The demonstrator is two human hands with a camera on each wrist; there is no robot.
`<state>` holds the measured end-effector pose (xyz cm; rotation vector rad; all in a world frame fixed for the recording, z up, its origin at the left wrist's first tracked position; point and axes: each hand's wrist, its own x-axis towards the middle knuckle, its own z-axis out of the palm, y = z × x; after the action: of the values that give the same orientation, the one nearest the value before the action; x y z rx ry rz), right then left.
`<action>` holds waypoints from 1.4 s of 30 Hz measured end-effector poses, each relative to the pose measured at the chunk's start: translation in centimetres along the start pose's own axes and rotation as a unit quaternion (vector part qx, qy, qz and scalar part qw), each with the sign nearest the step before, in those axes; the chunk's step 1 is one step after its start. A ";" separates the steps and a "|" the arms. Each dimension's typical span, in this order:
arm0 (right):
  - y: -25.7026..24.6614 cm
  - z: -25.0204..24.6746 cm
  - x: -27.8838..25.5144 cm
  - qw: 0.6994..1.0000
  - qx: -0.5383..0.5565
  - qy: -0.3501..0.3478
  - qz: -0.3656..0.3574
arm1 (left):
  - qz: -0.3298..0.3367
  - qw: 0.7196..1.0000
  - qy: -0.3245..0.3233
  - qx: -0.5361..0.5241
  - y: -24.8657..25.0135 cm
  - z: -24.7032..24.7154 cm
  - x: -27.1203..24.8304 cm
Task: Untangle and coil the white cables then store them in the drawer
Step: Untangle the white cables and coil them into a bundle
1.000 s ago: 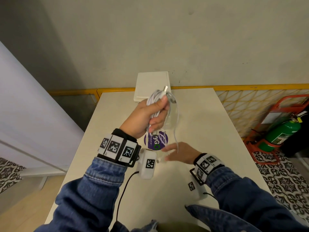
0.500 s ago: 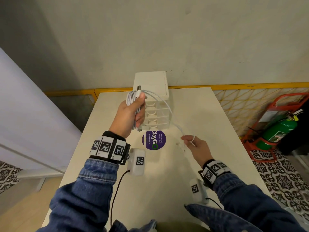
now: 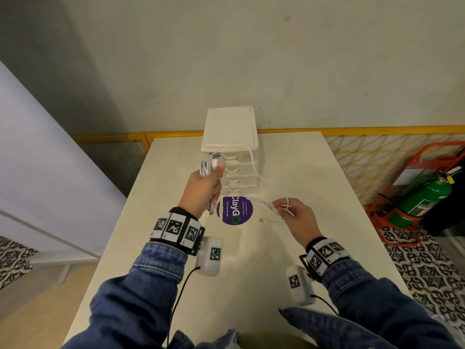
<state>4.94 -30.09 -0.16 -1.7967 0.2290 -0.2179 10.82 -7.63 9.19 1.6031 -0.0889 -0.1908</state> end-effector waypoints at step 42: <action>-2.1 -0.7 1.6 0.977 -0.192 -0.084 -0.041 | -0.031 0.997 -0.030 0.064 0.5 0.1 0.1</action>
<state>6.33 -30.69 2.13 -2.1980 0.0788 -0.0816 10.92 -7.79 9.67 1.7289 -0.1003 -0.2861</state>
